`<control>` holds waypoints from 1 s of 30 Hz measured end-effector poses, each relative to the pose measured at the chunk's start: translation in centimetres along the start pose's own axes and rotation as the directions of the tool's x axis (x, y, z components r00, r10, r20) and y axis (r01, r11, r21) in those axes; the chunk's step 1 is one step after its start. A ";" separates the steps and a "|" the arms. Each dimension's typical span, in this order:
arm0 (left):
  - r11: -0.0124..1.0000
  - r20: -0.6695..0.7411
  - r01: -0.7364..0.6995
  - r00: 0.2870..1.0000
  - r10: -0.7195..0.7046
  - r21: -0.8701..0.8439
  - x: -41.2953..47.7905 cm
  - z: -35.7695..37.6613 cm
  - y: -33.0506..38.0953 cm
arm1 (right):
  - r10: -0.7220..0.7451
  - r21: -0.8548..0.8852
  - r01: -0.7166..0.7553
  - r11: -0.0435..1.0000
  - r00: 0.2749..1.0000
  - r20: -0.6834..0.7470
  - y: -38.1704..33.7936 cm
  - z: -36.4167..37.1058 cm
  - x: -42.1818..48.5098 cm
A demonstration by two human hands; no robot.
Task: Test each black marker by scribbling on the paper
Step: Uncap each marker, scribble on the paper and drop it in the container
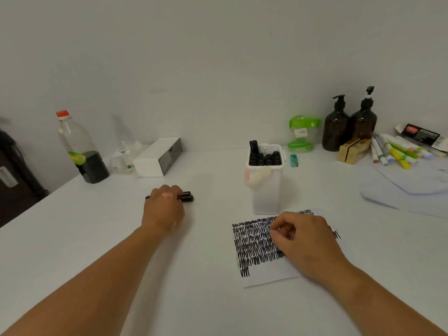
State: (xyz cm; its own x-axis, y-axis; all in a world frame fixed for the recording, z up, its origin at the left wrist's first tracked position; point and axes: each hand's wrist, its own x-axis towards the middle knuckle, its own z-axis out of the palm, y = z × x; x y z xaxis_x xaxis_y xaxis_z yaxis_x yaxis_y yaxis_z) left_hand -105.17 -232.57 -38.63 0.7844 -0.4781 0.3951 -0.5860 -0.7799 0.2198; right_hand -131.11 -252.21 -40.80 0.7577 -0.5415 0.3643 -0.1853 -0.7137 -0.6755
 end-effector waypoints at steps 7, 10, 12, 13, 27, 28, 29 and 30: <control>0.941 0.164 -0.105 0.985 0.054 0.321 2.6 -0.5 -2.2 | 0.024 0.058 -0.025 0.998 1.000 0.007 0.0 -0.4 0.2; 0.922 0.213 -0.130 0.976 0.054 0.364 2.7 -0.2 -2.4 | 0.036 0.076 -0.037 0.996 0.999 0.005 0.1 -0.7 0.1; 0.918 0.229 -0.146 0.971 0.062 0.369 2.4 -0.1 -2.3 | 0.046 0.074 -0.046 0.996 0.999 0.001 0.1 -1.0 0.1; 0.917 0.231 -0.154 0.970 0.070 0.368 2.2 0.0 -2.1 | 0.053 0.073 -0.053 0.996 0.999 0.003 0.1 -1.1 0.1; 0.852 0.281 0.048 0.952 0.118 -0.521 -2.5 -3.5 6.0 | 0.023 0.080 -0.026 0.996 0.999 0.033 -0.9 -1.4 -0.5; 0.757 0.342 0.144 0.933 0.110 -0.637 -2.9 -3.8 6.7 | 0.021 0.083 -0.024 0.996 0.999 0.034 -1.0 -1.5 -0.5; 0.644 0.398 0.232 0.909 0.124 -0.729 -3.3 -4.0 7.4 | 0.017 0.088 -0.020 0.996 0.999 0.036 -1.1 -1.6 -0.6; 0.529 0.436 0.300 0.887 0.151 -0.794 -3.8 -4.2 8.0 | 0.013 0.097 -0.017 0.995 0.999 0.039 -1.1 -1.7 -0.6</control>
State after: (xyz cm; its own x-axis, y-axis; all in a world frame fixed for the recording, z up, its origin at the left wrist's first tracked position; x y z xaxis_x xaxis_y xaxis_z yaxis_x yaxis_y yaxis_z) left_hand -113.66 -235.31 -34.65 0.6957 -0.7183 -0.0048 -0.2360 -0.2349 0.9429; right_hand -132.44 -251.81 -39.16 0.7793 -0.5327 0.3301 -0.1363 -0.6581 -0.7405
